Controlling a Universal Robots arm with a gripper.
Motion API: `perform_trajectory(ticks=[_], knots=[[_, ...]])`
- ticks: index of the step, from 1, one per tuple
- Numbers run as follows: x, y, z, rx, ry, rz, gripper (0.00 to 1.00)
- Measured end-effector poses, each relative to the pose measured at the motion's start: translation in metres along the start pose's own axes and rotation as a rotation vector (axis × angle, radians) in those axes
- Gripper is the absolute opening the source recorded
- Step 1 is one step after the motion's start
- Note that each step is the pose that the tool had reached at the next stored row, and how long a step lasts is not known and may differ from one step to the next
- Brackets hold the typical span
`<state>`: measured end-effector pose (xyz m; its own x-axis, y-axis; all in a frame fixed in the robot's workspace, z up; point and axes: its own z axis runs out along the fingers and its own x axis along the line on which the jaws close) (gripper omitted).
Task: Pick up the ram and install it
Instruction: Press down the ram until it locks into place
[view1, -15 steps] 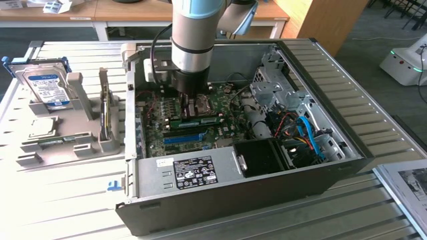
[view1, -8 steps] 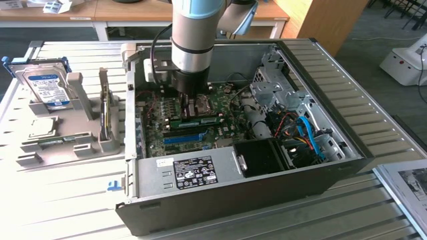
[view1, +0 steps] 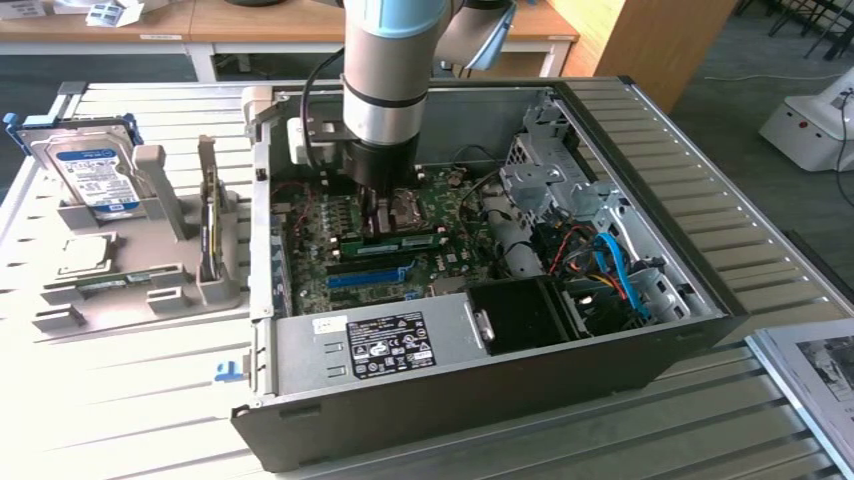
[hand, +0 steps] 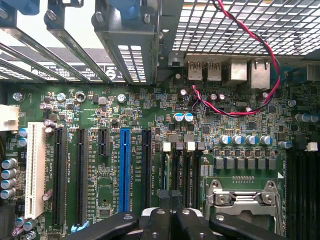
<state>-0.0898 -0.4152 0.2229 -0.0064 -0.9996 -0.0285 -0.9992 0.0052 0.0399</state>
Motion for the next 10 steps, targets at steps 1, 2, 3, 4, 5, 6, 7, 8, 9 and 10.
perform_trajectory(ticks=[1, 2, 3, 4, 5, 6, 7, 8, 9, 10], knots=[[0.0, 0.0, 0.0001, 0.0, -0.0001, 0.0, 0.1], [0.0, 0.0, 0.0002, 0.0001, -0.0003, 0.0, 0.1], [0.0, 0.0, 0.0003, 0.0001, -0.0004, 0.0, 0.1], [0.0001, 0.0, 0.0003, 0.0001, -0.0003, 0.0, 0.1], [0.0001, 0.0, 0.0003, 0.0, -0.0002, 0.0, 0.1], [0.0001, 0.0, 0.0003, 0.0, -0.0003, 0.0, 0.1], [0.0001, 0.0, 0.0003, 0.0, -0.0002, 0.0, 0.1], [0.0001, 0.0, 0.0003, 0.0001, -0.0002, 0.0, 0.1], [0.0001, 0.0, 0.0003, 0.0001, -0.0002, 0.0, 0.1], [0.0001, 0.0, 0.0003, 0.0001, -0.0002, 0.0, 0.1]])
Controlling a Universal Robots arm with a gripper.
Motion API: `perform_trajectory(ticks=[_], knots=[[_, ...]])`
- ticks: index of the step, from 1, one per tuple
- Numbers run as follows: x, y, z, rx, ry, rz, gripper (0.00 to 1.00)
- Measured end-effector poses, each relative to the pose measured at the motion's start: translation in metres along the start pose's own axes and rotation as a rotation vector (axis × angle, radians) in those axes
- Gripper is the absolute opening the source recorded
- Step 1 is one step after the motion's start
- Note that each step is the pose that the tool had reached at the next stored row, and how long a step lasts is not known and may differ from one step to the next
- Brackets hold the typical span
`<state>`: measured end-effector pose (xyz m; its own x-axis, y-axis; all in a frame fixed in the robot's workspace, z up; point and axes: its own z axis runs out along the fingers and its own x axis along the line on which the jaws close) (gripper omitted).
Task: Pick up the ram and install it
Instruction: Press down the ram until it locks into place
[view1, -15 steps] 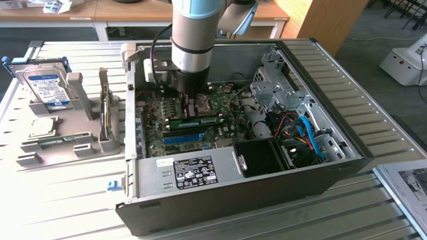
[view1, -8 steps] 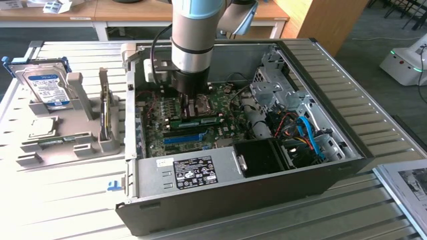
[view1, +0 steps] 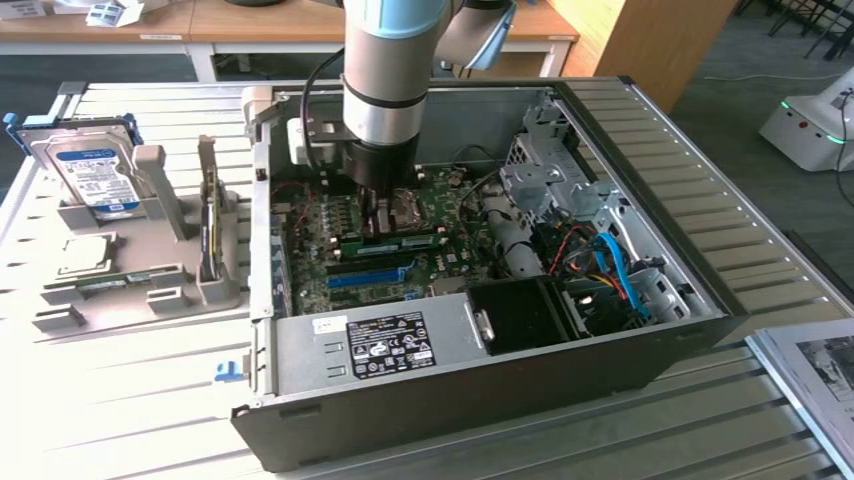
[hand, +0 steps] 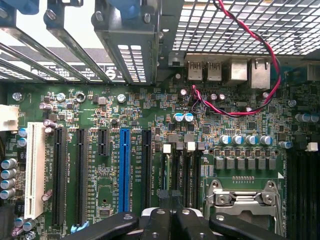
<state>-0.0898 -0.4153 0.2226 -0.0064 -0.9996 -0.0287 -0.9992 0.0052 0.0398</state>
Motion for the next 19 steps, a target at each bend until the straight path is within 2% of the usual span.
perform_trajectory(ticks=[19], knots=[[0.0003, 0.0, 0.0005, 0.0, -0.0001, 0.0, 0.1]])
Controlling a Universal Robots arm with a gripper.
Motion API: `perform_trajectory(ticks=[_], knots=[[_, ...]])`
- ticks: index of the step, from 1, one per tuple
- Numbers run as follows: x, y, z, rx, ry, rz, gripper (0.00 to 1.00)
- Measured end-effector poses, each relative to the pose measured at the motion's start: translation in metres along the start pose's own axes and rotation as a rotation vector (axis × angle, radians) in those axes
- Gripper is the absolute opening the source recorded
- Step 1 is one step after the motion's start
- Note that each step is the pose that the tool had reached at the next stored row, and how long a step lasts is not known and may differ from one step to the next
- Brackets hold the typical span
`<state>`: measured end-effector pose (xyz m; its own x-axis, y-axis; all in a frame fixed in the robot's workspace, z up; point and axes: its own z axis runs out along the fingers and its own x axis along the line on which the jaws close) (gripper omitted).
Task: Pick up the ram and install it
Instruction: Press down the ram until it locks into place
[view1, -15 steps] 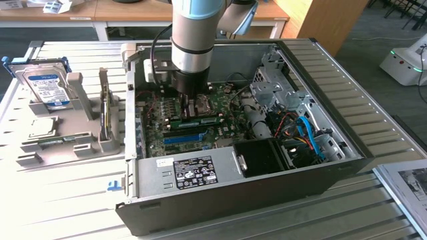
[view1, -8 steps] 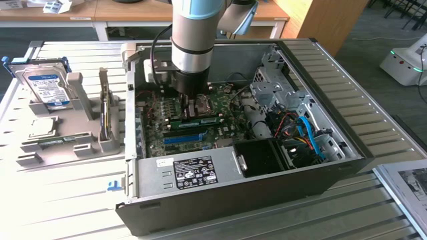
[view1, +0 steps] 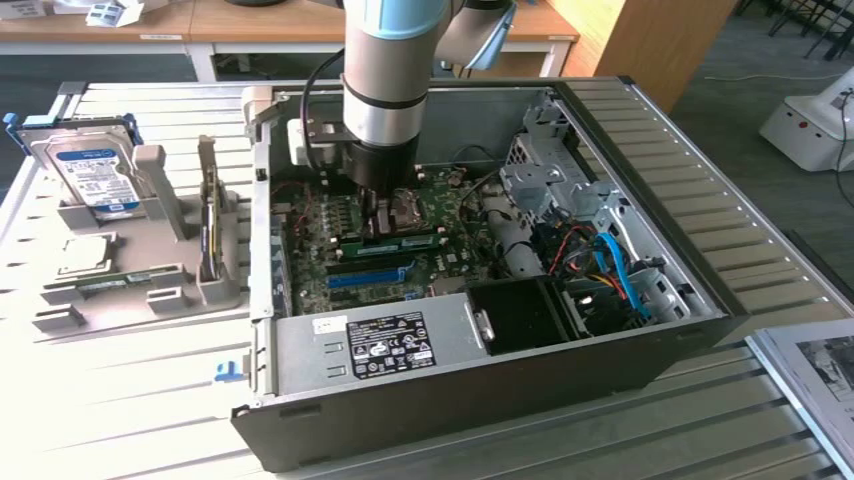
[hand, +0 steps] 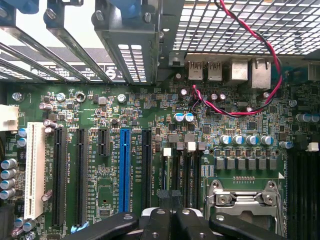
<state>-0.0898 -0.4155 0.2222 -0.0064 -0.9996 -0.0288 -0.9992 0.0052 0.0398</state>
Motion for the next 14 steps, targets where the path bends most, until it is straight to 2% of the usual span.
perform_trajectory(ticks=[6, 14], knots=[[-0.0001, -0.0001, -0.001, 0.001, -0.0008, 0.0, 0.1], [-0.0003, 0.0002, -0.0096, 0.0, 0.0, 0.0, 0.1]])
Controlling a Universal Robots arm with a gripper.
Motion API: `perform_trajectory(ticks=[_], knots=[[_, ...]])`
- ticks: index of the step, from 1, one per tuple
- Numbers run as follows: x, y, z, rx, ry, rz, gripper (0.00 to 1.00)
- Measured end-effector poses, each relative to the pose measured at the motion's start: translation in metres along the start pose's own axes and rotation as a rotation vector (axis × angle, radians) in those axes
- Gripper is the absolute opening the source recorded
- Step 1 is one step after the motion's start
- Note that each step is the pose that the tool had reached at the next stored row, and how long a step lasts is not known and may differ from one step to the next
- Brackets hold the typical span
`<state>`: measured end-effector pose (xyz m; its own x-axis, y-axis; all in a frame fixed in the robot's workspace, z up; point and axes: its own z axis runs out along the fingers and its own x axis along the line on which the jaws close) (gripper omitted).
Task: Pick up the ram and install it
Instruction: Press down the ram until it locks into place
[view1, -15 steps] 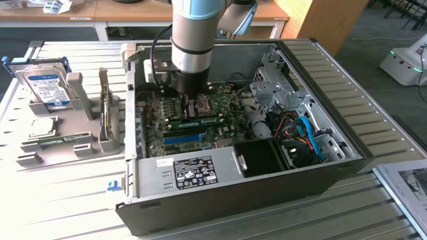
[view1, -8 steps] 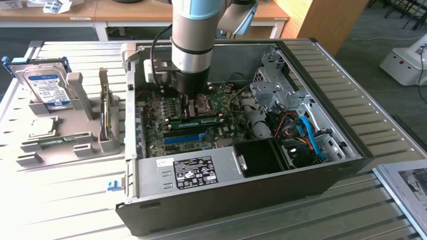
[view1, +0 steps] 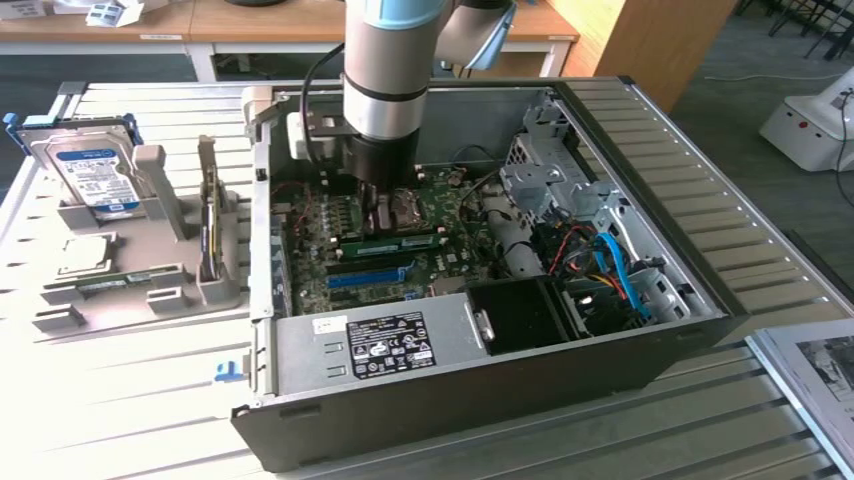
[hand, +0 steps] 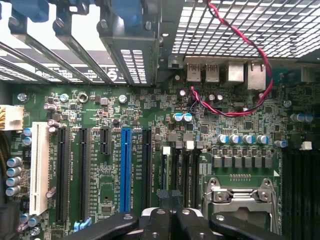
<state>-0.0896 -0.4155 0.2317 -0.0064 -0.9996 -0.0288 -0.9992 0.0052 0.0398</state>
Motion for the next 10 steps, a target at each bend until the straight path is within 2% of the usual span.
perform_trajectory(ticks=[10], knots=[[0.0, 0.0, -0.013, 0.0, 0.0, 0.0, 0.1]])
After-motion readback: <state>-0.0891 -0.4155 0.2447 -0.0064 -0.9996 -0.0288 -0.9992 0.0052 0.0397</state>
